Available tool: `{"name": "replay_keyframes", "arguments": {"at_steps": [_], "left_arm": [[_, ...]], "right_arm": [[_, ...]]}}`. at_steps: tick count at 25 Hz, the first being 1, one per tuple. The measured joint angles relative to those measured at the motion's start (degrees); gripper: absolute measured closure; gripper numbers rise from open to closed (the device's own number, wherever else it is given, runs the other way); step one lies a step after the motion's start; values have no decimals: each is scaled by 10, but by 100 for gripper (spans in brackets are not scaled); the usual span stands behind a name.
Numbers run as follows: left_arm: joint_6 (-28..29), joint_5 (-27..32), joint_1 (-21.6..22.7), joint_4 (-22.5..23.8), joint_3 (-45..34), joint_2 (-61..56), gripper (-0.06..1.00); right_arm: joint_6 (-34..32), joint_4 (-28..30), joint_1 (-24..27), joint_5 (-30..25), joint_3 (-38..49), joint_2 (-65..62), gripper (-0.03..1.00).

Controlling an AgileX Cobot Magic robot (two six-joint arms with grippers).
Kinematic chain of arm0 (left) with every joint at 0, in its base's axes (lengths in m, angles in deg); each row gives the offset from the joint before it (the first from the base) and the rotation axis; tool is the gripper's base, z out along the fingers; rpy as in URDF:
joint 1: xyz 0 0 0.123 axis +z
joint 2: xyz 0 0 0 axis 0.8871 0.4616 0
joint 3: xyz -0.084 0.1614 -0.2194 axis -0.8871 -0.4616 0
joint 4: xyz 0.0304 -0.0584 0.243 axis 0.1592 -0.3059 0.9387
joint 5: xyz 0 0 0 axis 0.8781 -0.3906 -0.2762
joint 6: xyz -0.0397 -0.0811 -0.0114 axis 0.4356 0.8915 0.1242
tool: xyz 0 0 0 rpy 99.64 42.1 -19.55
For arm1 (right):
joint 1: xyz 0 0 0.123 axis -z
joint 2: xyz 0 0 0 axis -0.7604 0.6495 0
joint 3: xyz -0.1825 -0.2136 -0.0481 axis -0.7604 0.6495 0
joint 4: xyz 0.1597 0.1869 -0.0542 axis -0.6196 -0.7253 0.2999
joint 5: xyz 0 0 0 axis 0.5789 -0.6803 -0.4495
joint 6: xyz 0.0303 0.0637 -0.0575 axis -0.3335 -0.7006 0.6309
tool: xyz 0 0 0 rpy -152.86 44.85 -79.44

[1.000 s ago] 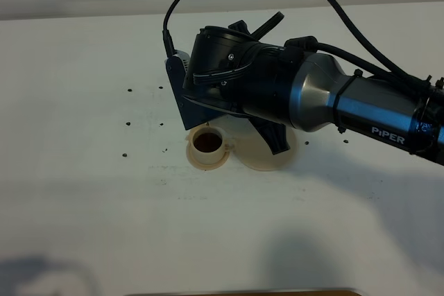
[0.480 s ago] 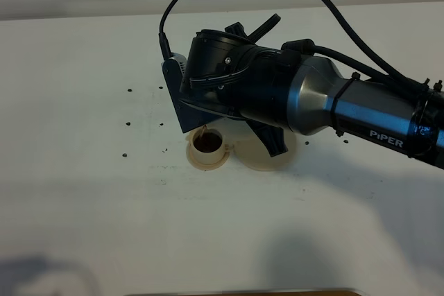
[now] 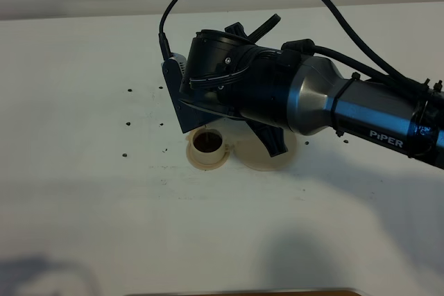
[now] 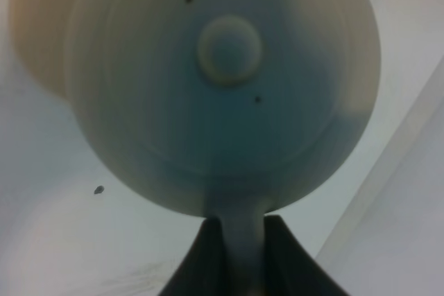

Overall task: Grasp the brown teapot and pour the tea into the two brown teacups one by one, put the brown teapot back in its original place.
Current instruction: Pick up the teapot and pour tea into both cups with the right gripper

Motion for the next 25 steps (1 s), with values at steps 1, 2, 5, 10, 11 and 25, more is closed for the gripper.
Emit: {"name": "replay_keyframes", "arguments": {"at_steps": [1,2,5,10,11,25], "left_arm": [[0,0,0,0,0,0,83],[0,0,0,0,0,0,83],[0,0,0,0,0,0,83],[0,0,0,0,0,0,83],[0,0,0,0,0,0,83],[0,0,0,0,0,0,83]], "right_arm": [[0,0,0,0,0,0,89],[0,0,0,0,0,0,89],[0,1,0,0,0,0,89],[0,3,0,0,0,0,89],[0,4,0,0,0,0,89],[0,11,0,0,0,0,89]]}}
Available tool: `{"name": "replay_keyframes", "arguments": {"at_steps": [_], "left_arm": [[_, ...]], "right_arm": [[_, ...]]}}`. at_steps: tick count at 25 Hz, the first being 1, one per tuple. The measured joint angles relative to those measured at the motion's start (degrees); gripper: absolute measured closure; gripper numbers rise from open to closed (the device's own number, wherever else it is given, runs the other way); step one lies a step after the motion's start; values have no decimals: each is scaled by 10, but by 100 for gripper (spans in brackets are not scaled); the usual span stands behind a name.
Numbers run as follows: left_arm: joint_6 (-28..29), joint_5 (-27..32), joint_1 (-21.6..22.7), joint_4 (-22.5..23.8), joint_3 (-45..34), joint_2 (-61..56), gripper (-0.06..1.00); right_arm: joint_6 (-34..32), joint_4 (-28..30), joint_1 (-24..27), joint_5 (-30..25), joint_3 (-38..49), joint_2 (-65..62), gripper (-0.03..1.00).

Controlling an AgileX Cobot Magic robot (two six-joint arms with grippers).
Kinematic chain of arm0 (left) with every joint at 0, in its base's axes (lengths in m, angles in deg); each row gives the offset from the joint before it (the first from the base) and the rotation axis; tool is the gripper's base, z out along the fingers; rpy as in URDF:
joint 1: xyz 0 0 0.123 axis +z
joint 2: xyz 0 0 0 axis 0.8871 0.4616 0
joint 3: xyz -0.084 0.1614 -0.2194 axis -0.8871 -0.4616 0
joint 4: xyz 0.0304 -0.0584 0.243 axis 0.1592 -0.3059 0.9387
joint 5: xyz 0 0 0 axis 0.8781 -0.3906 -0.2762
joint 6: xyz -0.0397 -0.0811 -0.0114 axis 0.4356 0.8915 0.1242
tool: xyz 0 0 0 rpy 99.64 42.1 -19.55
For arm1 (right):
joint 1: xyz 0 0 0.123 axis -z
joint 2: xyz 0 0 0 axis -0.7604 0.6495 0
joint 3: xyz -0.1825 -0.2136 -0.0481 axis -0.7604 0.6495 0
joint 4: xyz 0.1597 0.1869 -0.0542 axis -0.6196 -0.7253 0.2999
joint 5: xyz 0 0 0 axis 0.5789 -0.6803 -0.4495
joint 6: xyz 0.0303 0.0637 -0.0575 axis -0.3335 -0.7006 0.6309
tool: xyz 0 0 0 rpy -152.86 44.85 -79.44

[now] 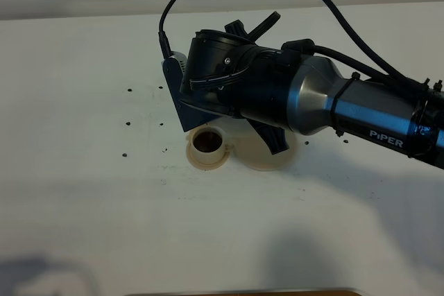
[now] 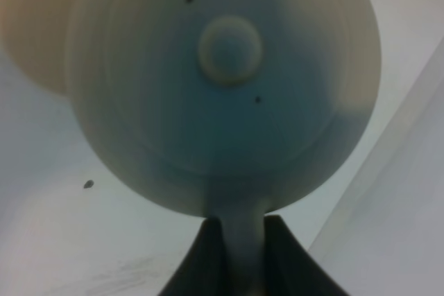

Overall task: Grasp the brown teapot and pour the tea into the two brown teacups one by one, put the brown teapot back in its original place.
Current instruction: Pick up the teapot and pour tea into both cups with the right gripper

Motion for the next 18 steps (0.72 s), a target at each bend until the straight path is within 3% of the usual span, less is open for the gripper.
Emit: {"name": "replay_keyframes", "arguments": {"at_steps": [18], "left_arm": [[0,0,0,0,0,0,83]], "right_arm": [[0,2,0,0,0,0,89]]}}
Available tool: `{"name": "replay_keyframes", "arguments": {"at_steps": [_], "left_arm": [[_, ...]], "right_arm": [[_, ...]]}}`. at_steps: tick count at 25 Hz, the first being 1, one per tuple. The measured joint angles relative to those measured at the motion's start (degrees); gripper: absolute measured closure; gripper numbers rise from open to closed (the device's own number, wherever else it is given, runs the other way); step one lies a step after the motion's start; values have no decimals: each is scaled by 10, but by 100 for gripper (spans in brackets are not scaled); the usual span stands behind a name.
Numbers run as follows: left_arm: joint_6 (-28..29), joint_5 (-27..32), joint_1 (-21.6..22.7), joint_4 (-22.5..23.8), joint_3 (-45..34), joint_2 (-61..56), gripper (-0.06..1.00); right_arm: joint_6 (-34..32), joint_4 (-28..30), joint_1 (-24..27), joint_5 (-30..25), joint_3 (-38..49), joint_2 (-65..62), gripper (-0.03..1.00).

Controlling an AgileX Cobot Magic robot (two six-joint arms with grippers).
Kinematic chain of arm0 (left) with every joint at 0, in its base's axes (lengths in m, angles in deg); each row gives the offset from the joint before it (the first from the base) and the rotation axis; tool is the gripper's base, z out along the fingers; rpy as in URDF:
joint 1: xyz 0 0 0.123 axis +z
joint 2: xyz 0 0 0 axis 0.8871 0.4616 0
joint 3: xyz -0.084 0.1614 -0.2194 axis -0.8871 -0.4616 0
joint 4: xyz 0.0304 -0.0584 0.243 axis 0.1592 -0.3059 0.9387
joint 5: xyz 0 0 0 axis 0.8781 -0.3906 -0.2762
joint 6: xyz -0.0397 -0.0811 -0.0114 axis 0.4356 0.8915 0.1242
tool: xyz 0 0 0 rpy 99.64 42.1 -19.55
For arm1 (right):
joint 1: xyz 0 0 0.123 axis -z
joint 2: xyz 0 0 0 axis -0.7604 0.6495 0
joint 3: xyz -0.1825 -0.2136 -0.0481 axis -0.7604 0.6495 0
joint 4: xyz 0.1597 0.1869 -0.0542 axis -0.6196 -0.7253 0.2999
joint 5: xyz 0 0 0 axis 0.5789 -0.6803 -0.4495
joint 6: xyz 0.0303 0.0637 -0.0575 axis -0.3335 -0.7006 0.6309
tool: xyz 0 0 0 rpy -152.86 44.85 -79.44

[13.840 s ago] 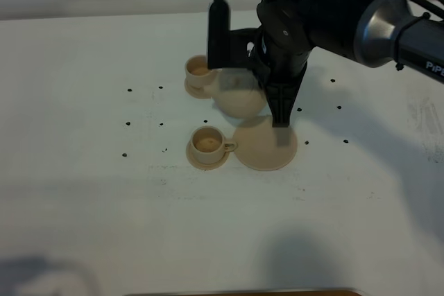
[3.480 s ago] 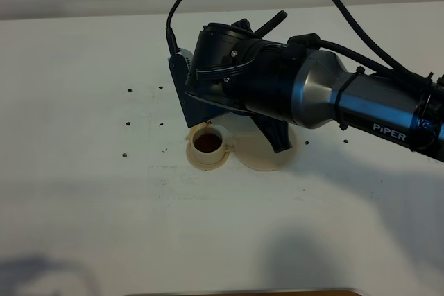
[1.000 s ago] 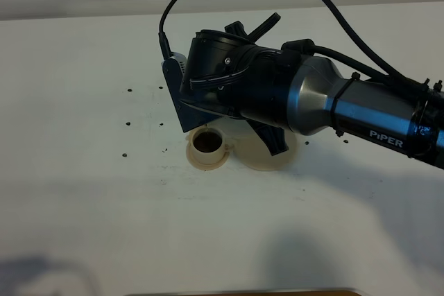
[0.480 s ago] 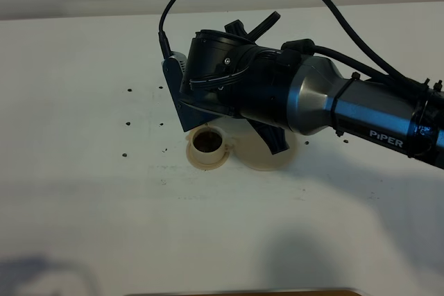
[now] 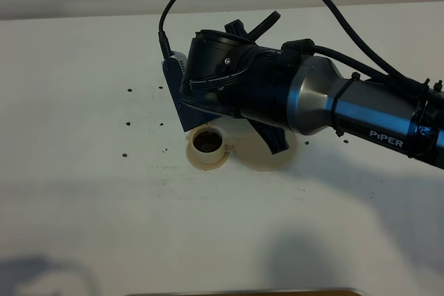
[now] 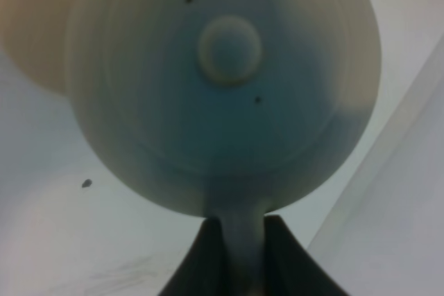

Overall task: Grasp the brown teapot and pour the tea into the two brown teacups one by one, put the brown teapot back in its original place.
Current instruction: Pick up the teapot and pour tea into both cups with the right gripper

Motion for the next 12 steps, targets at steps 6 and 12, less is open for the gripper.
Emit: {"name": "replay_keyframes", "arguments": {"at_steps": [6,12], "left_arm": [[0,0,0,0,0,0,83],[0,0,0,0,0,0,83]], "right_arm": [[0,0,0,0,0,0,89],[-8,-22,0,0,0,0,89]]}}
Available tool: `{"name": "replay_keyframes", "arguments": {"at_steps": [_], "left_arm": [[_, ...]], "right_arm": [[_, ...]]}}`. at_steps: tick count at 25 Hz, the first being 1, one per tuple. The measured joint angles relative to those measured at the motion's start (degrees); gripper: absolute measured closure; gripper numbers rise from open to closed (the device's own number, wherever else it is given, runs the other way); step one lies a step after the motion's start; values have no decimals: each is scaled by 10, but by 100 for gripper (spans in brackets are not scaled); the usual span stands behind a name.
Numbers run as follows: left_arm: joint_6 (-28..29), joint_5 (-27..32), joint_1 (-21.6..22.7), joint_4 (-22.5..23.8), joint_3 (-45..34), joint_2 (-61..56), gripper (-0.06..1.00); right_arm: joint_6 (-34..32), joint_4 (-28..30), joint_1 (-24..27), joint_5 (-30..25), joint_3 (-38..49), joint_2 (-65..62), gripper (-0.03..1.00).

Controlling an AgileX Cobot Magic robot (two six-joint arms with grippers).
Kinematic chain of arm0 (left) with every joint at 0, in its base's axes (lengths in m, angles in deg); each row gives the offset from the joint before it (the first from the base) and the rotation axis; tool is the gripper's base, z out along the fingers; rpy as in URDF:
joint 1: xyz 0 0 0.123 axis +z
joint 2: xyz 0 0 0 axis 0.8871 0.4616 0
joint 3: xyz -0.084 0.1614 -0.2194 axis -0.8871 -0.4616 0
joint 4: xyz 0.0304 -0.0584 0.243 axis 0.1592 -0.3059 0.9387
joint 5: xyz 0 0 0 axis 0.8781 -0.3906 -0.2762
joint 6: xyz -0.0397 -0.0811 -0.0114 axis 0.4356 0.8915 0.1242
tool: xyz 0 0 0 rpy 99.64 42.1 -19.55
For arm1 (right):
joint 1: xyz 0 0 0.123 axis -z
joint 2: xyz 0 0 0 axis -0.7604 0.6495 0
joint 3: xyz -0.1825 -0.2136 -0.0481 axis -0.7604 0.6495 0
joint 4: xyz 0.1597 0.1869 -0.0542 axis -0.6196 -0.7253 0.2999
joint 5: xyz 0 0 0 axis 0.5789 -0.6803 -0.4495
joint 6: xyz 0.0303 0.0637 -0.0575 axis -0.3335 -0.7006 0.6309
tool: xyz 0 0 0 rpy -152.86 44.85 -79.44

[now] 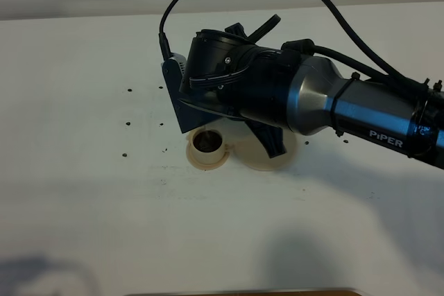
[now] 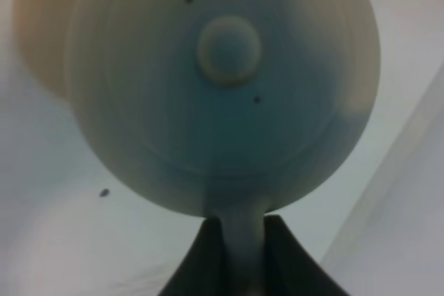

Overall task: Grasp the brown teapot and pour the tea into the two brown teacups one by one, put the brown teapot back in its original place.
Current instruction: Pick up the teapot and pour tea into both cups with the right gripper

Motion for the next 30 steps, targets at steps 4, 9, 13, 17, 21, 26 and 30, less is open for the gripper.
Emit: {"name": "replay_keyframes", "arguments": {"at_steps": [4,9,13,17,21,26,30], "left_arm": [[0,0,0,0,0,0,83],[0,0,0,0,0,0,83],[0,0,0,0,0,0,83],[0,0,0,0,0,0,83],[0,0,0,0,0,0,83],[0,0,0,0,0,0,83],[0,0,0,0,0,0,83]], "right_arm": [[-34,-16,0,0,0,0,89],[-134,-22,0,0,0,0,89],[-228,-31,0,0,0,0,89],[-350,-63,0,0,0,0,89],[-429,-102,3,0,0,-7,89],[-438,-158,3,-1,0,-22,89],[-423,-210,-12,-1,0,-26,89]]}}
